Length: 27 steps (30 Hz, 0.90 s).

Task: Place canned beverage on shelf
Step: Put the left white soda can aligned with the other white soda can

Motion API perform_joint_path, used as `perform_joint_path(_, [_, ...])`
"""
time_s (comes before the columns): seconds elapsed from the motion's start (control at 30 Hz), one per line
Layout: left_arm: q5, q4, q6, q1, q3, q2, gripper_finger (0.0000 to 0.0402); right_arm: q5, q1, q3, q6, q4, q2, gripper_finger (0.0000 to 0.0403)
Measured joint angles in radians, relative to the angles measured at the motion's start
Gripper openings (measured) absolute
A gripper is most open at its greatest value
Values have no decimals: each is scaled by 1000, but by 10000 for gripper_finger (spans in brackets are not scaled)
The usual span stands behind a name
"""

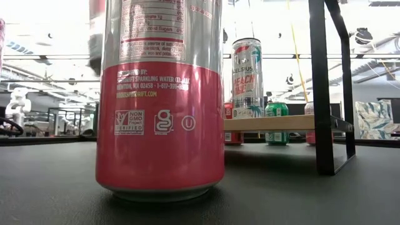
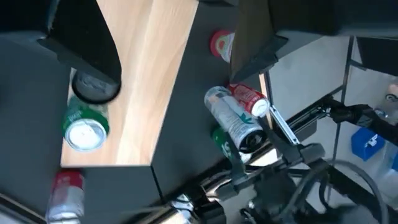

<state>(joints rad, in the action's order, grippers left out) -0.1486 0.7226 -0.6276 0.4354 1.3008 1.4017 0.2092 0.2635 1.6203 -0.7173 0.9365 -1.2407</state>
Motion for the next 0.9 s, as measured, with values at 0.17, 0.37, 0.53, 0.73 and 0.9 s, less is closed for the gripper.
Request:
perform_joint_path(0.17, [21, 59, 155, -68, 146, 0, 251, -4, 21, 0, 68, -89, -28, 279])
perform_joint_path(0.37, [97, 74, 270, -150, 292, -1, 251, -5, 65, 0, 139, -189, -74, 279])
perform_joint_path(0.53, [195, 73, 353, -204, 359, -2, 251, -2, 89, 0, 158, -201, -106, 279])
perform_joint_path(0.73, [229, 70, 488, -234, 381, -2, 251, -1, 93, 0, 193, -238, -147, 279])
perform_joint_path(0.9, [262, 13, 540, -245, 382, -2, 251, 1, 87, 0, 266, -338, -178, 279])
